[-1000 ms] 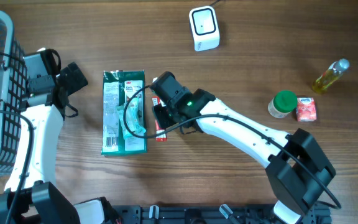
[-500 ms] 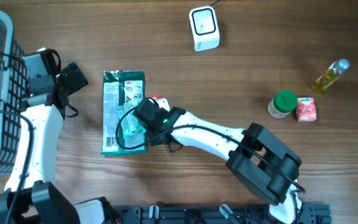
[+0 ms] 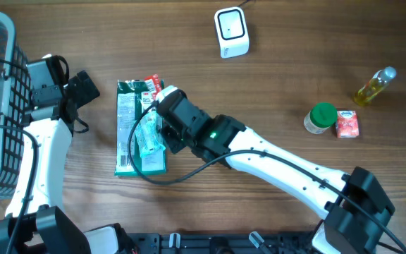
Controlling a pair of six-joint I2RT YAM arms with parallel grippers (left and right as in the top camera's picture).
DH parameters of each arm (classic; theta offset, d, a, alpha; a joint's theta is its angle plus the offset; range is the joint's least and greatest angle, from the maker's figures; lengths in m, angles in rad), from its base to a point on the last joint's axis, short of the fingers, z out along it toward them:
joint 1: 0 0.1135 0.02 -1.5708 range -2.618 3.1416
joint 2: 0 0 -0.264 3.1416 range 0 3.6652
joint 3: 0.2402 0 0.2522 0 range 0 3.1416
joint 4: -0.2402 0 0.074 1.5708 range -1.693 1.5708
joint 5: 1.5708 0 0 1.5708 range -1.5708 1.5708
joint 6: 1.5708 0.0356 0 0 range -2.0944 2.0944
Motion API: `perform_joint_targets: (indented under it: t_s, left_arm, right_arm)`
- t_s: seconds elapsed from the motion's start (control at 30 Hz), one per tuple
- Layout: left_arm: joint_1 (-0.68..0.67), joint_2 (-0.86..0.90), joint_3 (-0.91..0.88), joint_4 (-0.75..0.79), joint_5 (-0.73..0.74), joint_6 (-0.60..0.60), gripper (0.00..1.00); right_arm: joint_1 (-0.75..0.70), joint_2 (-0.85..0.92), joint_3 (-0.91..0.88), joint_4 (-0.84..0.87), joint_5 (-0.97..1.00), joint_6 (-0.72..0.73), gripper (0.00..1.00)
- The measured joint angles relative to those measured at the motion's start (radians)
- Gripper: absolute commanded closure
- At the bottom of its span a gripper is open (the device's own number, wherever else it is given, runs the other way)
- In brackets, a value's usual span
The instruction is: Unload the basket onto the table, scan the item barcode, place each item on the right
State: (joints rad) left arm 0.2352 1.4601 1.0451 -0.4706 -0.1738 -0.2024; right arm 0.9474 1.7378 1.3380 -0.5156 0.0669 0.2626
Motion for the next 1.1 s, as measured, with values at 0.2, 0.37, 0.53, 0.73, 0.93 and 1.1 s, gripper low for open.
perform_joint_targets:
  t_s: [0.2, 0.37, 0.53, 0.73, 0.93, 1.1]
  left_arm:
    - [0.0, 0.0, 0.0, 0.0, 0.0, 0.0, 0.0]
    - [0.0, 0.0, 0.0, 0.0, 0.0, 0.0, 0.0]
    - [0.0, 0.0, 0.0, 0.0, 0.0, 0.0, 0.0]
    - [0.0, 0.0, 0.0, 0.0, 0.0, 0.0, 0.0]
    - [0.0, 0.0, 0.0, 0.0, 0.0, 0.0, 0.0]
    - [0.0, 0.0, 0.0, 0.0, 0.0, 0.0, 0.0]
  right_arm:
    - [0.053, 0.064, 0.0, 0.047, -0.026, 0.007, 0.96]
    - [0.087, 0.174, -0.001, 0.118, -0.078, 0.119, 0.96]
    - [0.102, 0.202, -0.003, 0.096, -0.087, 0.192, 0.94]
    - [0.101, 0.202, -0.003, 0.079, -0.089, 0.262, 0.91]
    - [0.101, 0.202, -0.003, 0.053, -0.089, 0.298, 0.88]
    - [0.101, 0.203, -0.003, 0.102, -0.089, 0.309, 0.9]
